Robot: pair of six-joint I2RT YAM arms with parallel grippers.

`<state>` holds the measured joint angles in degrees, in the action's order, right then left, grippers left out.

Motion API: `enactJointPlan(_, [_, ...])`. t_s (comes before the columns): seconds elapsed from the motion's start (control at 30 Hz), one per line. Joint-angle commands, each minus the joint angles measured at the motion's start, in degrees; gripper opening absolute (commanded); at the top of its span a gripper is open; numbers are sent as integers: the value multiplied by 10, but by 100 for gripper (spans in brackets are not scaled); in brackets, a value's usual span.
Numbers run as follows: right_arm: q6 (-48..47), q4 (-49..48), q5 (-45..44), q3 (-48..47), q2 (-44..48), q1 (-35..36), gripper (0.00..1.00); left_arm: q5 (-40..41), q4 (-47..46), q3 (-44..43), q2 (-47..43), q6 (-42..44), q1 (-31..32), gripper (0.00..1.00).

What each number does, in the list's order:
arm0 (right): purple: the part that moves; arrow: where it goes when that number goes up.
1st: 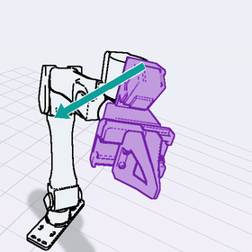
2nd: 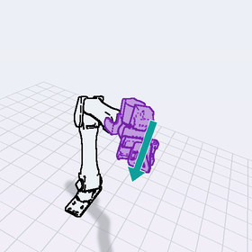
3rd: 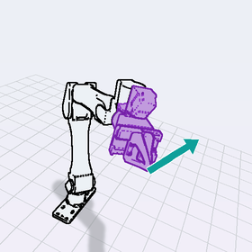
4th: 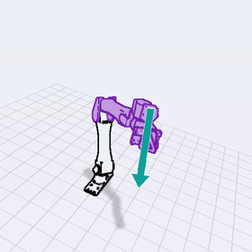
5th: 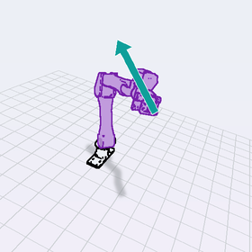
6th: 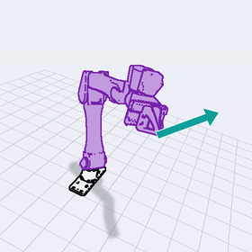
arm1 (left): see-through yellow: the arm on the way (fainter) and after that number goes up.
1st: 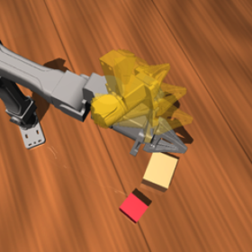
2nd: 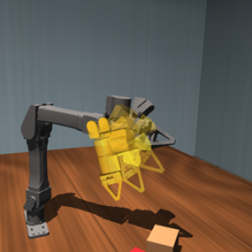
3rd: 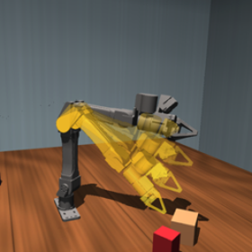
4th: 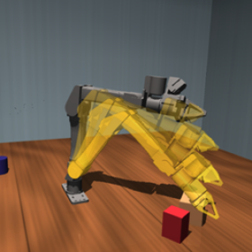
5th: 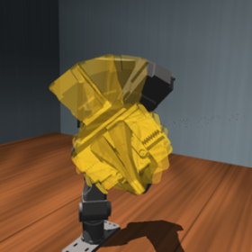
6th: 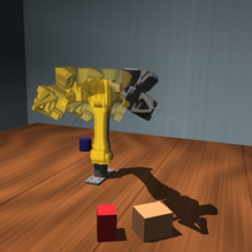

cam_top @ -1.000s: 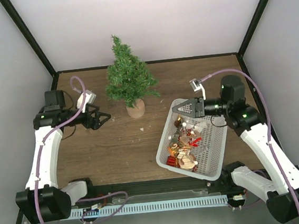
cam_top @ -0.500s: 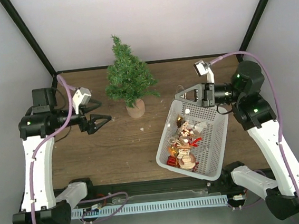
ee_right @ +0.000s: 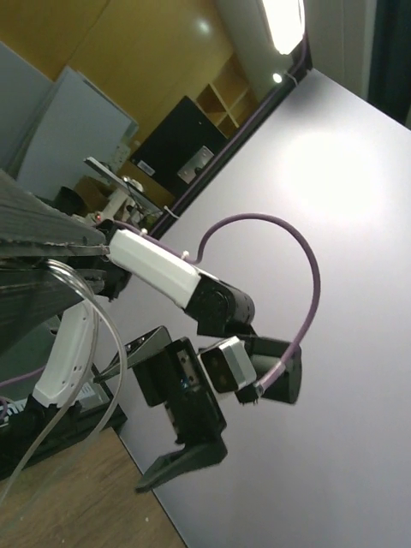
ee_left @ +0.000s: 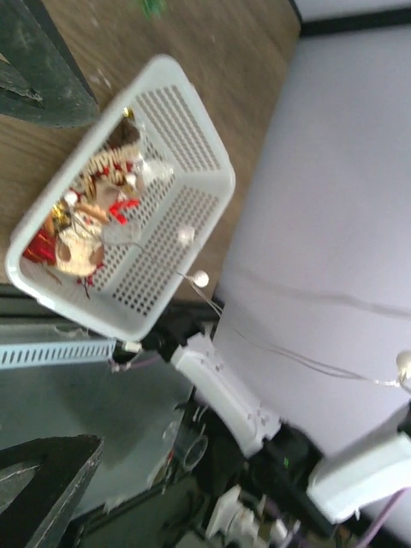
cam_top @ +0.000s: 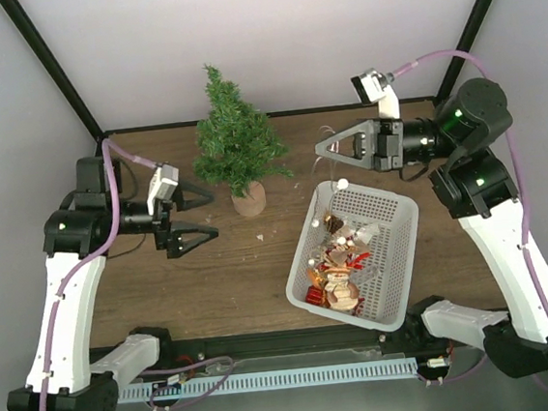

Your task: Decorate the small christmas tree

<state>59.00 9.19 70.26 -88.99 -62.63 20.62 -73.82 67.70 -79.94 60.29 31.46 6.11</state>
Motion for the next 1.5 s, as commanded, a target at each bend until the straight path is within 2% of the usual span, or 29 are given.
enactJointPlan(0.0, [2, -5, -36, -30, -23, 50, 1, -35, -80, -11, 16, -73, 55, 98])
enactJointPlan(0.07, [-3, -5, -48, -31, -31, 71, 1, -61, -73, -24, 36, -74, 62, 96])
enactJointPlan(0.1, [-6, -4, -53, -31, -34, 80, 1, -74, -65, -33, 48, -71, 64, 90])
enactJointPlan(0.13, [-9, -3, -57, -31, -37, 85, 1, -82, -56, -41, 60, -68, 65, 82])
enactJointPlan(0.17, [-10, -4, -60, -31, -39, 90, 1, -85, -48, -49, 69, -65, 69, 67])
enactJointPlan(0.27, [-14, -5, -63, -30, -43, 98, 1, -79, -44, -65, 86, -69, 81, 33])
enactJointPlan(0.43, [-12, -14, -63, -22, -43, 100, 1, -105, -59, -66, 89, -108, 84, 0])
enactJointPlan(0.5, [-9, -22, -64, -16, -41, 102, 1, -134, -65, -64, 88, -132, 84, 0])
enactJointPlan(0.57, [-6, -30, -64, -9, -40, 102, 1, -188, -110, -50, 86, -196, 84, 0])
enactJointPlan(0.63, [-5, -35, -65, -2, -36, 102, 1, -272, -297, 4, 73, -386, 86, 0])
enactJointPlan(0.67, [-4, -37, -66, 2, -35, 102, 1, -279, -378, 26, 67, -479, 93, 0])
enactJointPlan(0.97, [6, -57, -68, 36, -21, 103, 1, -281, -498, 33, 62, -657, 150, 0])
enactJointPlan(1.1, [14, -61, -68, 37, -23, 109, 1, -260, -539, 38, 55, -639, 150, 2])
enactJointPlan(1.13, [15, -62, -69, 36, -24, 110, 1, -245, -561, 42, 51, -637, 150, 12])
enactJointPlan(1.23, [17, -62, -74, 34, -25, 119, 1, -206, -577, 41, 50, -625, 150, 25])
enactJointPlan(1.3, [17, -62, -81, 35, -25, 127, 1, -176, -488, 11, 60, -559, 150, 32])
enactJointPlan(1.4, [16, -60, -92, 35, -27, 143, 1, -68, -205, -98, 87, -298, 169, 42])
enactJointPlan(1.43, [14, -60, -97, 35, -26, 149, 1, -31, -154, -124, 94, -239, 185, 43])
enactJointPlan(1.47, [13, -59, -102, 36, -26, 154, 1, 6, -141, -134, 93, -216, 197, 44])
